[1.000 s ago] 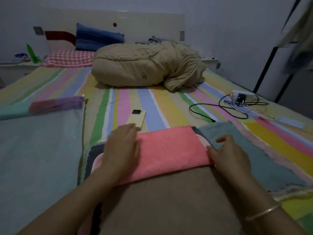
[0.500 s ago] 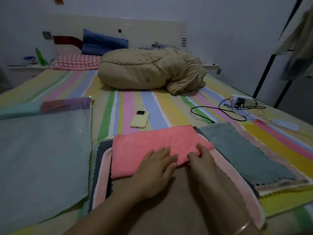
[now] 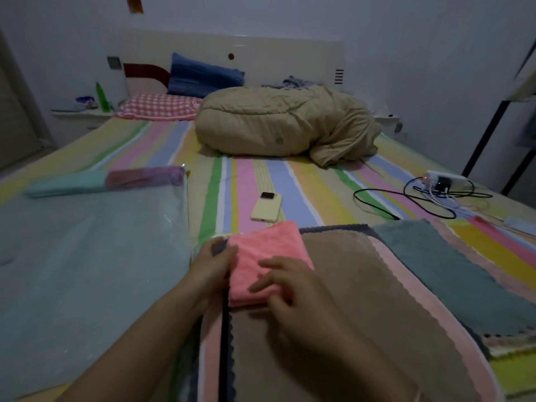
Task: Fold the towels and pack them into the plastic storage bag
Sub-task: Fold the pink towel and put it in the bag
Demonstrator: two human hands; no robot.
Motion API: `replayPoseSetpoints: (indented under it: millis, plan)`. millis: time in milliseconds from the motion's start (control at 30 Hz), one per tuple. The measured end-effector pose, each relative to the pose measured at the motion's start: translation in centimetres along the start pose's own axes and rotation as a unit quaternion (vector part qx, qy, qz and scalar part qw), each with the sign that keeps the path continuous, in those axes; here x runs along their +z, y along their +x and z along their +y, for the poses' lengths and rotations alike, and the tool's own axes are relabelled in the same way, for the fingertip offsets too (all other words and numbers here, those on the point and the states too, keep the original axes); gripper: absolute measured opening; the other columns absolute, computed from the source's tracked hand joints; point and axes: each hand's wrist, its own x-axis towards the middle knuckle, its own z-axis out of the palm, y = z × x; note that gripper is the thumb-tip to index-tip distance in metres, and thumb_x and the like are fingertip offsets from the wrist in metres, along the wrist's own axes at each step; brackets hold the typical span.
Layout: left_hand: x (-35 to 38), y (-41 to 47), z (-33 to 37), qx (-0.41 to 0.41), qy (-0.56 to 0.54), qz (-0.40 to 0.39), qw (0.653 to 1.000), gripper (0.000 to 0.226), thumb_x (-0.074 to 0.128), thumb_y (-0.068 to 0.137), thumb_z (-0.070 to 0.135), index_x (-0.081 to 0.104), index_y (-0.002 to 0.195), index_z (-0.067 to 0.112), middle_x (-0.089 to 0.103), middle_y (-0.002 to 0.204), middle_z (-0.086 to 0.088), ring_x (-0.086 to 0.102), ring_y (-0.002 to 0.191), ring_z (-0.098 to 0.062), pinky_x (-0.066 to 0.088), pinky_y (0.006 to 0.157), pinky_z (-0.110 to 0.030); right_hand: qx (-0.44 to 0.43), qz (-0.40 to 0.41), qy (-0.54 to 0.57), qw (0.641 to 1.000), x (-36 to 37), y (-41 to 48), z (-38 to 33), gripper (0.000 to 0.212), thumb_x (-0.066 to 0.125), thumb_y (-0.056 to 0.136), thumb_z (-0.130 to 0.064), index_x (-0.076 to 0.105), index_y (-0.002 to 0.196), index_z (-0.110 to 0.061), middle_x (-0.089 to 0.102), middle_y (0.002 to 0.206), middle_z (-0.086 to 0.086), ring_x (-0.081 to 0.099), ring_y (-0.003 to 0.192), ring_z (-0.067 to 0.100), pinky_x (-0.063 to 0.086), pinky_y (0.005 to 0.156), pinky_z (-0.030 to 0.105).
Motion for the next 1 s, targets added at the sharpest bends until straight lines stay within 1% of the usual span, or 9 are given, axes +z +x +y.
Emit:
replayPoseSetpoints:
  millis: [67, 133, 333, 533, 633, 767, 833, 900, 1000]
  plan:
    - [0.1, -0.4, 0.0, 0.052, 0.055, 0.022, 0.997, 0.053, 0.060, 0.089, 0.006, 0.044, 0.138, 0.018, 0.061, 0.114, -0.014, 0.063, 0.097, -0.028, 0.056, 0.079, -0.039, 0.065, 0.076, 0.028, 0.995, -0.6, 0.4, 0.8, 0.029, 0.048, 0.077, -0.016, 0.066, 0.090, -0.034, 0.056, 0.120, -0.017, 0.047, 0.115, 0.001, 0.037, 0.101, 0.023]
    - [0.1, -0.5, -0.1, 0.100, 0.120, 0.013, 0.988, 0.056, 0.061, 0.084, -0.001, 0.050, 0.133, 0.024, 0.058, 0.124, -0.010, 0.061, 0.104, -0.022, 0.054, 0.087, -0.036, 0.155, 0.114, 0.018, 0.981, -1.3, 1.0, 2.1, 0.024, 0.052, 0.084, -0.016, 0.058, 0.096, -0.035, 0.056, 0.112, -0.014, 0.056, 0.103, 0.008, 0.047, 0.091, 0.031]
    - [-0.6, -0.1, -0.9, 0.142, 0.192, -0.004, 0.971, 0.041, 0.058, 0.086, 0.000, 0.067, 0.108, 0.033, 0.060, 0.114, 0.006, 0.062, 0.090, -0.004, 0.053, 0.080, -0.020, 0.321, 0.037, 0.105, 0.940, -1.5, 2.7, 3.4, 0.053, 0.061, 0.088, -0.035, 0.027, 0.128, -0.026, 0.053, 0.103, -0.005, 0.059, 0.091, 0.017, 0.050, 0.084, 0.036]
    - [-0.1, -0.4, -1.0, 0.135, 0.222, -0.001, 0.966, 0.029, 0.060, 0.088, 0.010, 0.070, 0.105, 0.030, 0.066, 0.083, 0.005, 0.055, 0.059, -0.009, 0.048, 0.061, -0.021, 0.310, 0.015, 0.210, 0.927, -2.6, 3.4, 2.5, 0.044, 0.051, 0.087, -0.002, 0.050, 0.123, -0.027, 0.056, 0.106, -0.005, 0.055, 0.080, 0.009, 0.050, 0.063, 0.028]
    - [0.9, -1.2, -1.0, 0.165, 0.246, -0.031, 0.955, 0.024, 0.063, 0.087, 0.013, 0.072, 0.103, 0.029, 0.067, 0.082, 0.004, 0.052, 0.054, -0.001, 0.048, 0.067, -0.023, 0.276, 0.038, 0.130, 0.952, -4.9, 3.5, 3.4, 0.037, 0.049, 0.089, -0.009, 0.064, 0.110, -0.034, 0.060, 0.107, -0.012, 0.051, 0.076, 0.001, 0.037, 0.057, 0.016]
    - [1.9, -2.0, -1.8, 0.181, 0.301, -0.081, 0.932, 0.029, 0.060, 0.088, 0.015, 0.069, 0.113, 0.025, 0.069, 0.104, 0.003, 0.054, 0.067, -0.004, 0.047, 0.078, -0.021, 0.252, -0.010, -0.160, 0.954, -5.8, 3.3, 3.8, 0.050, 0.048, 0.073, -0.025, 0.059, 0.113, -0.052, 0.064, 0.115, -0.007, 0.061, 0.093, 0.012, 0.051, 0.082, 0.032]
    - [1.8, -2.1, -1.9, 0.173, 0.283, -0.068, 0.941, 0.028, 0.057, 0.089, 0.014, 0.070, 0.111, 0.026, 0.069, 0.107, 0.001, 0.060, 0.073, -0.012, 0.049, 0.083, -0.028, 0.256, -0.049, -0.209, 0.943, -4.3, 3.4, 3.4, 0.049, 0.048, 0.076, -0.025, 0.056, 0.121, -0.044, 0.063, 0.113, -0.003, 0.059, 0.093, 0.015, 0.048, 0.079, 0.029]
    - [1.1, -2.4, -1.8, 0.175, 0.251, -0.052, 0.951, 0.027, 0.056, 0.090, 0.011, 0.069, 0.105, 0.029, 0.068, 0.092, 0.003, 0.059, 0.065, -0.009, 0.050, 0.077, -0.030, 0.265, 0.038, -0.302, 0.915, -1.8, 4.2, 2.8, 0.045, 0.042, 0.080, -0.028, 0.054, 0.123, -0.032, 0.059, 0.103, 0.008, 0.058, 0.089, 0.026, 0.046, 0.073, 0.032]
    - [-1.0, -3.4, -1.8, 0.224, 0.251, -0.010, 0.942, 0.026, 0.058, 0.089, 0.015, 0.064, 0.098, 0.039, 0.065, 0.102, 0.010, 0.064, 0.070, -0.005, 0.052, 0.070, -0.027, 0.298, 0.012, -0.362, 0.883, -0.1, 3.7, -2.1, 0.054, 0.041, 0.082, -0.039, 0.043, 0.130, -0.016, 0.046, 0.123, 0.025, 0.043, 0.114, 0.049, 0.033, 0.097, 0.057]
